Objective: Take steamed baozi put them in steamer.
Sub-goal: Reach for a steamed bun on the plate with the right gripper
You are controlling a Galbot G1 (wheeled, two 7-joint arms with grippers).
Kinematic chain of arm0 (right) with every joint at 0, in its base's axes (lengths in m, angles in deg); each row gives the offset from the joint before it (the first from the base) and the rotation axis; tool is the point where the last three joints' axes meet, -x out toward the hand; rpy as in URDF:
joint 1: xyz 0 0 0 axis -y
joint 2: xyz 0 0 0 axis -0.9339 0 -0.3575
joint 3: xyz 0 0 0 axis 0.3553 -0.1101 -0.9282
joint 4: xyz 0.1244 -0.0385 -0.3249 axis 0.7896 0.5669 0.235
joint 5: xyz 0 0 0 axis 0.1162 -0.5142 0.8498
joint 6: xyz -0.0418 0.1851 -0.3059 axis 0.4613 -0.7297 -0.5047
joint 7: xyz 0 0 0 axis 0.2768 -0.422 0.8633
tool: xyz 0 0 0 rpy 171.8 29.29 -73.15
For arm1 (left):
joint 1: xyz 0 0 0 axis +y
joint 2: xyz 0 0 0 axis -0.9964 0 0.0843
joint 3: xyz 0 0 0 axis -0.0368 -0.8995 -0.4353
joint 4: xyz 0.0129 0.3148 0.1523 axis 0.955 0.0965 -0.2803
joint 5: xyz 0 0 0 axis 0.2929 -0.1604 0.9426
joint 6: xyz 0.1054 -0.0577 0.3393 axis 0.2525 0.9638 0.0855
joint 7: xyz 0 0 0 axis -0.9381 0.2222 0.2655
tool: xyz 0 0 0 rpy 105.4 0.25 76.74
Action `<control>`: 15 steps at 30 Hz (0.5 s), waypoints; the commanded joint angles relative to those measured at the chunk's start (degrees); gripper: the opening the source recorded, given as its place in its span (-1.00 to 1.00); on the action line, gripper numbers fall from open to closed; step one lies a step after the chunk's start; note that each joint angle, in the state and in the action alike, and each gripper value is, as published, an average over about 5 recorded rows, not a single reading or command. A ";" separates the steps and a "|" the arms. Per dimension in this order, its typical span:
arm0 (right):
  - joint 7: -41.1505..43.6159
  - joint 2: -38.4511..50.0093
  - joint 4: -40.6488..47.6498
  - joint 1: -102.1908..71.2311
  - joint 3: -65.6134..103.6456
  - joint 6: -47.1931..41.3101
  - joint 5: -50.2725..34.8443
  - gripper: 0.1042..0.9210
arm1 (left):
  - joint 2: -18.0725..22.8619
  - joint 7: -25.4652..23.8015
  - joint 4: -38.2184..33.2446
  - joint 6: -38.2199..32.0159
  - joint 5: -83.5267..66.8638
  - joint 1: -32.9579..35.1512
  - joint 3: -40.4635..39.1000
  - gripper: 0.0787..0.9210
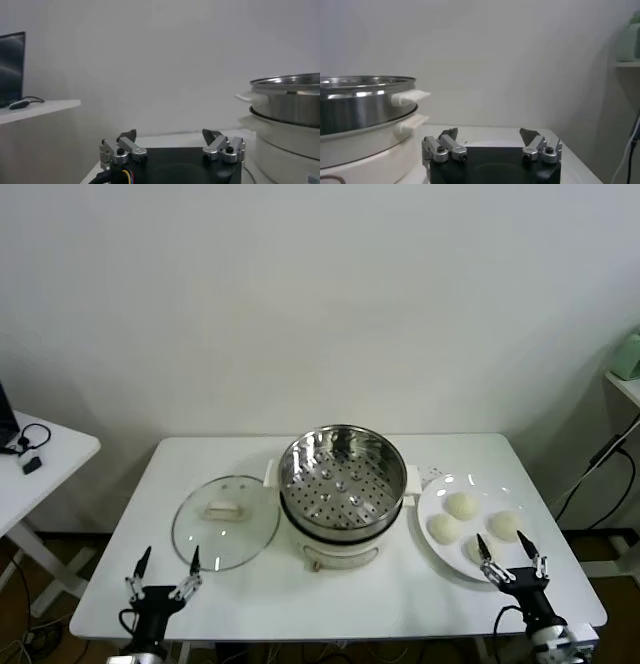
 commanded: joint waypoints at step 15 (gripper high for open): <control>33.03 41.77 17.85 31.91 -14.93 -19.44 5.64 0.76 | -2.82 3.64 -0.14 0.41 1.78 -1.05 -2.37 0.77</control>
